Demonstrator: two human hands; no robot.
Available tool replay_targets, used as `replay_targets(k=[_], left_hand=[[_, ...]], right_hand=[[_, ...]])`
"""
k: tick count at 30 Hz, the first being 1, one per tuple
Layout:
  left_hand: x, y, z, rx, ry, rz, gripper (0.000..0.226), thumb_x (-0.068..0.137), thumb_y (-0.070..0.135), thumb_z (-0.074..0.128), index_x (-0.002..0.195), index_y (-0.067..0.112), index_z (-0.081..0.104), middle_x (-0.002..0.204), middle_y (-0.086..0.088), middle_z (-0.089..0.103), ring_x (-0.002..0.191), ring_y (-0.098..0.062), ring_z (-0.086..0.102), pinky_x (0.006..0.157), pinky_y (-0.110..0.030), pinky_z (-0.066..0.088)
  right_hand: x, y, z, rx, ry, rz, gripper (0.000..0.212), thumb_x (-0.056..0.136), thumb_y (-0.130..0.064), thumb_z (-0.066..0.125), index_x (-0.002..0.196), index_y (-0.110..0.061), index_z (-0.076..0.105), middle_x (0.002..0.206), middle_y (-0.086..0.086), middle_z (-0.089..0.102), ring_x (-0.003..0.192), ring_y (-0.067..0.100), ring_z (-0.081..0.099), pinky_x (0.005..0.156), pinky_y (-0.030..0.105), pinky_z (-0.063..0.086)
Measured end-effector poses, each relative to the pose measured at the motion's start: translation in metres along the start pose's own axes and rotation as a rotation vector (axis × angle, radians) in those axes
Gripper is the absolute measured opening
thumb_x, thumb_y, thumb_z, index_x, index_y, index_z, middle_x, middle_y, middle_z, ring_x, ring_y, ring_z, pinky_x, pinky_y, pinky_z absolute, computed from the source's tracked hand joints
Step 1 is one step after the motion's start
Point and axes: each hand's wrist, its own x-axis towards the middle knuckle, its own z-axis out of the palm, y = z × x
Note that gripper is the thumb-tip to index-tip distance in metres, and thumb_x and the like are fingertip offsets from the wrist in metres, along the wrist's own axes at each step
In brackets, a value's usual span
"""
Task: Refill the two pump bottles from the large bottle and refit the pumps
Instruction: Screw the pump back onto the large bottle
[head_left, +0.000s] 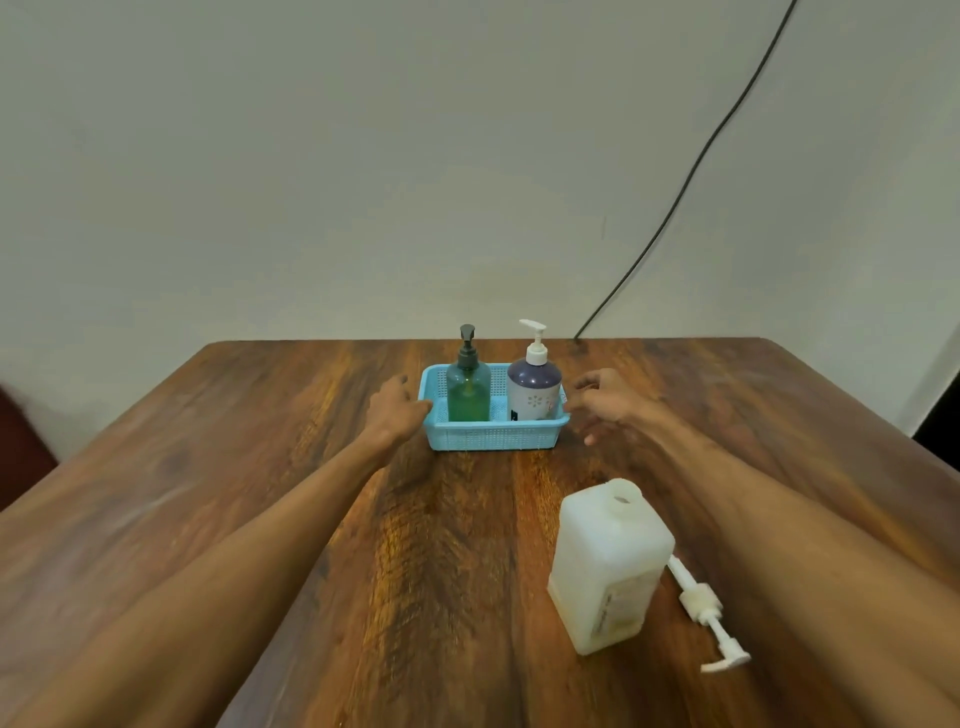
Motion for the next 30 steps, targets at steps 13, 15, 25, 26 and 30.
replay_targets(k=[13, 15, 25, 26, 30], left_hand=[[-0.14, 0.036, -0.019, -0.086, 0.008, 0.284, 0.052, 0.093, 0.017, 0.07, 0.142, 0.015, 0.053, 0.143, -0.008, 0.055, 0.12, -0.02, 0.058, 0.098, -0.04, 0.055], [-0.163, 0.039, -0.016, -0.118, -0.031, 0.304, 0.051, 0.093, 0.015, 0.069, 0.141, 0.016, 0.053, 0.142, -0.007, 0.054, 0.113, -0.016, 0.059, 0.092, -0.035, 0.058], [-0.227, 0.042, 0.016, -0.024, -0.254, 0.392, 0.095, 0.077, 0.003, 0.081, 0.156, 0.022, 0.03, 0.155, -0.006, 0.042, 0.143, -0.023, 0.039, 0.117, -0.048, 0.038], [-0.228, 0.041, 0.022, -0.021, -0.289, 0.39, 0.102, 0.076, 0.005, 0.083, 0.157, 0.023, 0.025, 0.158, -0.006, 0.039, 0.145, -0.024, 0.037, 0.118, -0.049, 0.036], [-0.229, 0.035, 0.048, -0.09, -0.362, 0.398, 0.116, 0.07, 0.017, 0.09, 0.159, 0.022, 0.016, 0.156, 0.001, 0.039, 0.139, -0.017, 0.041, 0.113, -0.044, 0.039]], right_hand=[[-0.158, -0.003, -0.042, 0.018, 0.135, -0.198, 0.037, 0.093, -0.008, 0.068, 0.129, -0.012, 0.058, 0.115, 0.009, 0.065, 0.087, 0.025, 0.069, 0.07, 0.039, 0.062], [-0.179, 0.002, -0.047, 0.003, 0.147, -0.225, 0.037, 0.093, -0.01, 0.069, 0.129, -0.011, 0.059, 0.118, 0.008, 0.064, 0.091, 0.025, 0.069, 0.065, 0.032, 0.06], [-0.235, 0.061, -0.041, -0.205, 0.192, -0.169, 0.046, 0.089, -0.001, 0.067, 0.134, -0.005, 0.059, 0.134, 0.011, 0.062, 0.118, 0.023, 0.06, 0.098, 0.034, 0.051], [-0.236, 0.068, -0.039, -0.228, 0.186, -0.14, 0.049, 0.089, -0.005, 0.068, 0.136, -0.005, 0.057, 0.136, 0.011, 0.06, 0.12, 0.023, 0.059, 0.098, 0.034, 0.05], [-0.238, 0.09, -0.024, -0.276, 0.144, -0.036, 0.066, 0.086, -0.022, 0.077, 0.143, -0.006, 0.047, 0.137, 0.011, 0.054, 0.118, 0.023, 0.055, 0.088, 0.032, 0.047]])
